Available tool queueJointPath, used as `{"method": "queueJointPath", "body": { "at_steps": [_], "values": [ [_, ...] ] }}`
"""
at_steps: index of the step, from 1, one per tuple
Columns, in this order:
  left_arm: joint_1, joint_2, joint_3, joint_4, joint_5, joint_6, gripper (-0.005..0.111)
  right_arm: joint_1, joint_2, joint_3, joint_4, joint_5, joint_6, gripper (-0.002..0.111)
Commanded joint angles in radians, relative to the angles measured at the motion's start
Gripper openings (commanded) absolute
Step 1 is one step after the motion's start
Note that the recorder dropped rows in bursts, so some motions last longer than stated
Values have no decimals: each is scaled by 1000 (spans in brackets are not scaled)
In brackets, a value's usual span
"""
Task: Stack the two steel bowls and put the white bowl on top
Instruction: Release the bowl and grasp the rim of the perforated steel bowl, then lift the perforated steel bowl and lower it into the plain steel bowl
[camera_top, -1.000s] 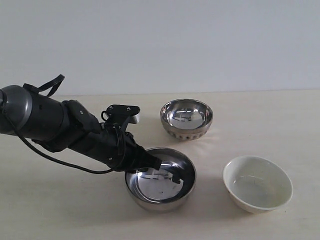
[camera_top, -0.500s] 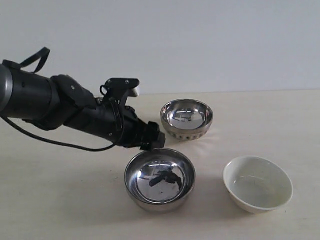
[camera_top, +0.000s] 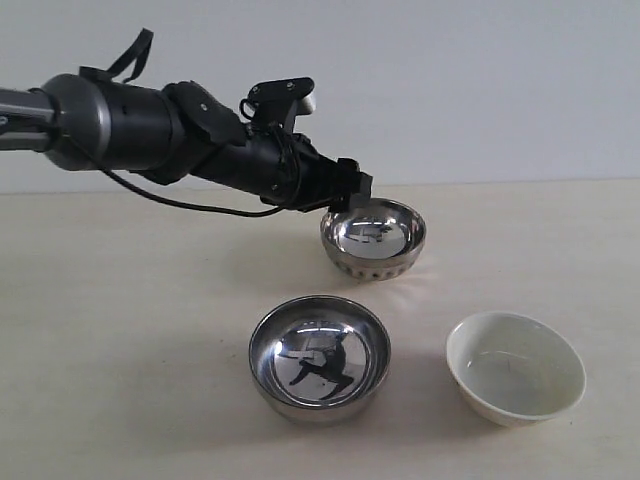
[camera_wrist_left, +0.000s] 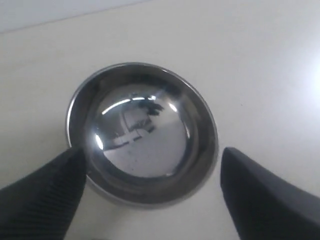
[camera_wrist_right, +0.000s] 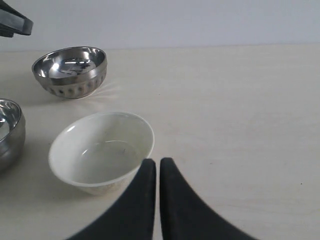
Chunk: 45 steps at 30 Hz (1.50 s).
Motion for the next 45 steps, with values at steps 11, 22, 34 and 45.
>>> {"method": "queueJointPath", "body": {
  "at_steps": [11, 22, 34, 45],
  "values": [
    [81, 317, -408, 190, 265, -227, 70, 1, -5, -2, -6, -5, 1, 0],
    [81, 376, -441, 190, 268, -227, 44, 1, -5, -2, -6, -5, 1, 0],
    [83, 309, -441, 138, 219, -203, 4, 1, -5, -2, -6, -5, 1, 0],
    [83, 122, -439, 240, 396, -223, 4, 1, -5, -2, -6, -5, 1, 0]
  ]
}}
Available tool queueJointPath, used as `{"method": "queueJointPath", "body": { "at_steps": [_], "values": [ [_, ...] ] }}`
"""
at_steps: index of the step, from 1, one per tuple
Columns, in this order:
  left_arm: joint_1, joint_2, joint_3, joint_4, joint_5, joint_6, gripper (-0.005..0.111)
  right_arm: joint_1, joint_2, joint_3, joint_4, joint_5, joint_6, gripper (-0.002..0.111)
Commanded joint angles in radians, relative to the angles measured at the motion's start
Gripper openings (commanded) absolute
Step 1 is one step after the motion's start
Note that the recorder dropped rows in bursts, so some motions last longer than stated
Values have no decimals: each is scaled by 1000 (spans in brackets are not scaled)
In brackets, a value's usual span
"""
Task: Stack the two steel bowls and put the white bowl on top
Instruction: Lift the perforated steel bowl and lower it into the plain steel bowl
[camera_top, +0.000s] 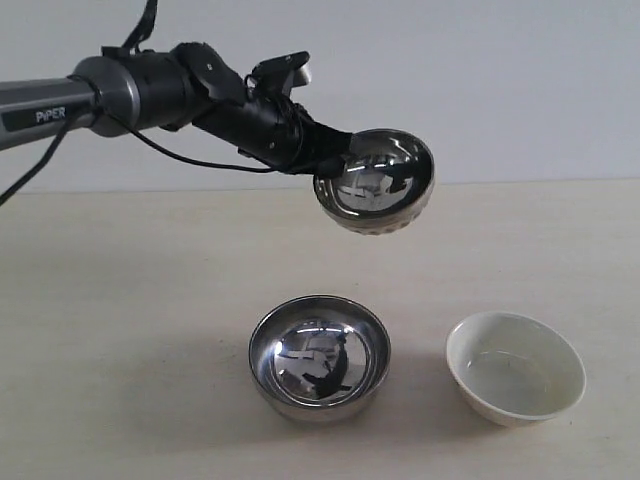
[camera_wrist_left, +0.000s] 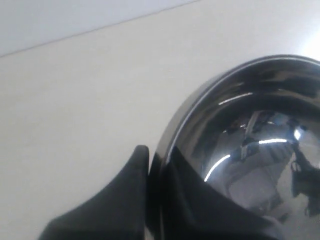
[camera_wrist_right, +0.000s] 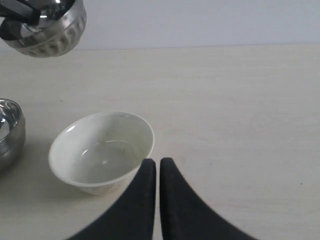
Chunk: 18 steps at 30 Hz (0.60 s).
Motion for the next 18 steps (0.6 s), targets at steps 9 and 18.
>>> {"method": "queueJointPath", "body": {
  "at_steps": [9, 18],
  "values": [
    [-1, -258, 169, 124, 173, -60, 4, 1, -5, -2, -6, -5, 1, 0],
    [-3, -427, 473, 120, 169, -38, 4, 1, -5, -2, -6, -5, 1, 0]
  ]
}}
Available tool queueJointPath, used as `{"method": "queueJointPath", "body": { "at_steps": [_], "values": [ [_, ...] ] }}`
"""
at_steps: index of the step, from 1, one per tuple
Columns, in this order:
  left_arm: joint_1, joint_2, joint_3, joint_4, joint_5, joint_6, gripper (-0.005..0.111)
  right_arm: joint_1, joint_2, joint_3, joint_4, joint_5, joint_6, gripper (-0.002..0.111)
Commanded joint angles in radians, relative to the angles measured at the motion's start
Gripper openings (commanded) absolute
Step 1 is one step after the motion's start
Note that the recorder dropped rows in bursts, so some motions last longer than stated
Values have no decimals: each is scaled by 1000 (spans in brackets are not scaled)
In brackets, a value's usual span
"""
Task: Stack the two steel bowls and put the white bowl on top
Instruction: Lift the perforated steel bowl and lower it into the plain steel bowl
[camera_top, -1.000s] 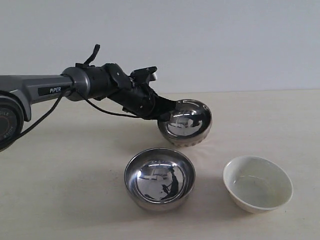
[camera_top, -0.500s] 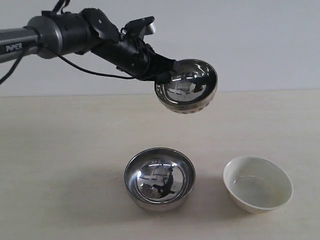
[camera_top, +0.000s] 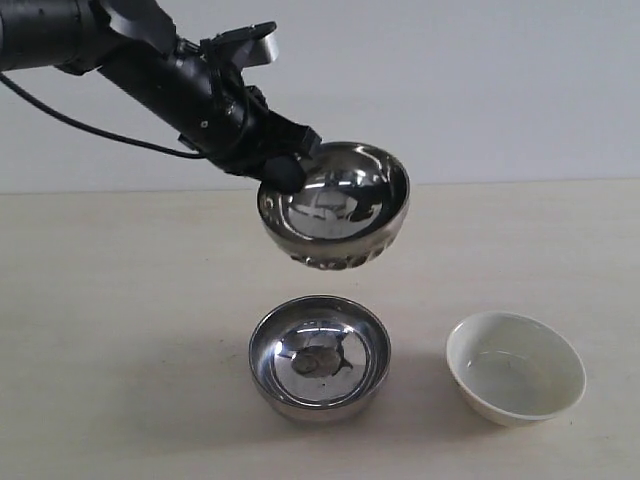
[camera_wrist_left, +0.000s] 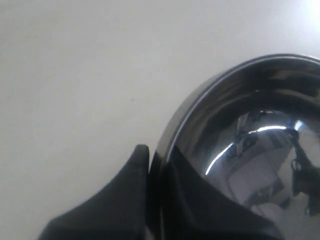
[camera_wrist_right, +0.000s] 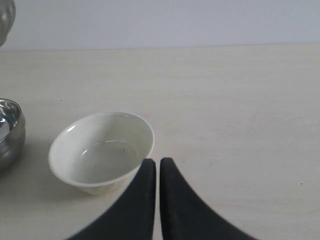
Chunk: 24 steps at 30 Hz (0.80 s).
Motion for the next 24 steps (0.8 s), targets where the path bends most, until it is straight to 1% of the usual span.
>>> {"method": "queueJointPath", "body": {
  "at_steps": [1, 6, 10, 14, 24],
  "values": [
    [-3, -82, 153, -9, -42, 9, 4, 1, -5, -2, -6, -5, 1, 0],
    [-3, -98, 305, -26, -123, 43, 4, 1, -5, -2, -6, -5, 1, 0],
    [-3, -88, 371, -120, -167, 135, 4, 1, -5, -2, -6, -5, 1, 0],
    [-3, -86, 396, -204, -209, 211, 4, 1, -5, -2, -6, -5, 1, 0],
    [-3, -16, 396, -206, -204, 226, 4, 1, -5, -2, -6, -5, 1, 0]
  ]
}}
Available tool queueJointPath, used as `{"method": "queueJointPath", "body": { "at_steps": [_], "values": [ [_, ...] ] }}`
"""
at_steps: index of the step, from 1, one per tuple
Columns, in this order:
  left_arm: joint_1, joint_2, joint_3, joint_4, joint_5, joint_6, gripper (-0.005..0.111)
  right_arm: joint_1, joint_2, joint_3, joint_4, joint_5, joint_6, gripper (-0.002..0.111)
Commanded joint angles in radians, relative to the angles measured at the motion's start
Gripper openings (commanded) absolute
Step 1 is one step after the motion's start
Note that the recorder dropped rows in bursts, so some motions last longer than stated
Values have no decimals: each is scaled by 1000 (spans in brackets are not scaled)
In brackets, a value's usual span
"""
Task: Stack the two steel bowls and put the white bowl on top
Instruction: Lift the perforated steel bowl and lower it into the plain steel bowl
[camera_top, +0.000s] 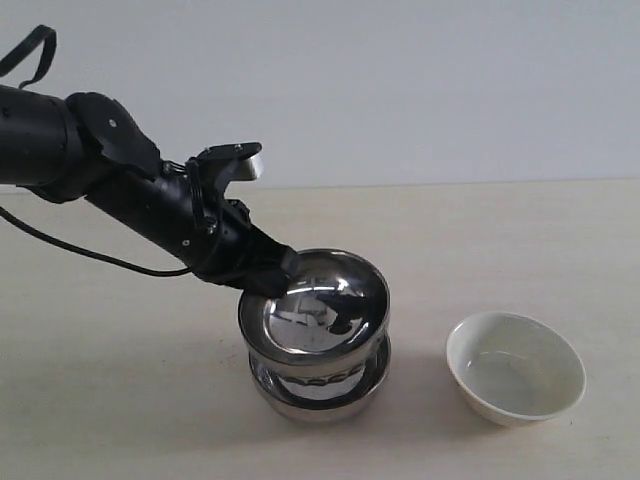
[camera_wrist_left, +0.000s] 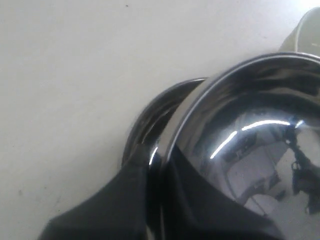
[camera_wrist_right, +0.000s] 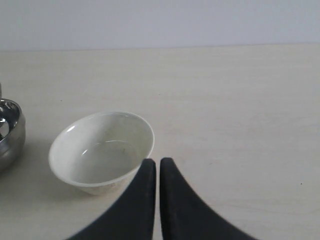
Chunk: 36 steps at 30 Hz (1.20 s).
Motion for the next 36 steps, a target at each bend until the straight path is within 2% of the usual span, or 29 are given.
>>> {"method": "queueJointPath", "body": {
  "at_steps": [1, 22, 25, 28, 30, 36],
  "values": [
    [-3, 32, 4, -21, -9, 14, 4, 1, -5, -2, -6, -3, 1, 0],
    [-3, 63, 4, -21, -59, 14, 4, 1, -5, -2, -6, -5, 1, 0],
    [-3, 63, 4, -21, -59, 14, 16, 1, -5, -2, -6, -5, 1, 0],
    [-3, 63, 4, -21, -59, 14, 36, 1, -5, -2, -6, -5, 1, 0],
    [-3, 63, 4, -21, -61, 14, 45, 1, -5, -2, -6, -5, 1, 0],
    [-3, 63, 4, -21, -74, 14, 47, 1, -5, -2, -6, -5, 1, 0]
  ]
}}
